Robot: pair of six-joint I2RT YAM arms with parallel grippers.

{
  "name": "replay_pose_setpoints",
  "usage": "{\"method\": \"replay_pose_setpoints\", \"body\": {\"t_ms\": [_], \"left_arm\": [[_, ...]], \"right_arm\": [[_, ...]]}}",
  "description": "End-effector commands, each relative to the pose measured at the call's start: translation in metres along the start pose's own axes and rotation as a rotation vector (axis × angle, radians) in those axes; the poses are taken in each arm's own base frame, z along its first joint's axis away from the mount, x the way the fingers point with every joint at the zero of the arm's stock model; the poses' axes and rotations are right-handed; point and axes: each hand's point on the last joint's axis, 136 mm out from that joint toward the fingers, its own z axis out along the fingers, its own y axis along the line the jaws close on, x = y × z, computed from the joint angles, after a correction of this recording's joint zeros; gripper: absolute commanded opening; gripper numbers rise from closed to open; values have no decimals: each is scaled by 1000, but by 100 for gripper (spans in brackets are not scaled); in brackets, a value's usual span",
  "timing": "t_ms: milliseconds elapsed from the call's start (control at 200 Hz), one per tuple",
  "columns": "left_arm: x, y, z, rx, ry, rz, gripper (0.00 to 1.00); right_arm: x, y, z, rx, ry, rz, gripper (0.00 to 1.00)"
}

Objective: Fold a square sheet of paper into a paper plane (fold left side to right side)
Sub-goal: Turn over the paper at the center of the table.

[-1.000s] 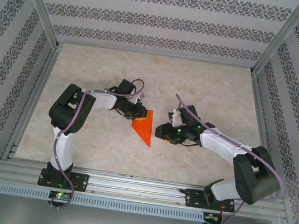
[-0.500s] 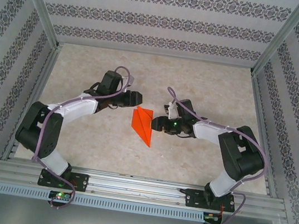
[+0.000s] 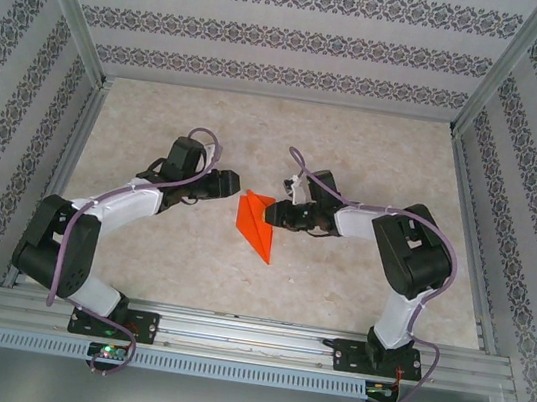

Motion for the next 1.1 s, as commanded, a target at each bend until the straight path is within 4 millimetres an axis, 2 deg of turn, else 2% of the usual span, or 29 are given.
{"method": "replay_pose_setpoints", "body": {"t_ms": [0, 120, 300, 545, 719, 844, 1094], "left_arm": [[-12, -3, -11, 14, -53, 31, 52], [-19, -9, -19, 27, -79, 47, 55], [-32, -25, -42, 67, -144, 84, 62], [-45, -67, -81, 225, -218, 174, 74], [-49, -99, -104, 358, -238, 226, 76], [-50, -126, -118, 495, -231, 252, 75], [-49, -162, -129, 696, -178, 266, 62]], "right_arm": [[-8, 13, 2, -57, -12, -37, 26], [-14, 17, -7, -59, -41, -47, 8], [-34, 42, -37, -100, -121, -142, 0], [-63, 82, -86, -141, -275, -297, 0], [-77, 105, -120, -193, -375, -360, 0], [-82, 127, -140, -253, -417, -415, 0], [-76, 182, -174, -413, -456, -535, 0]]}}
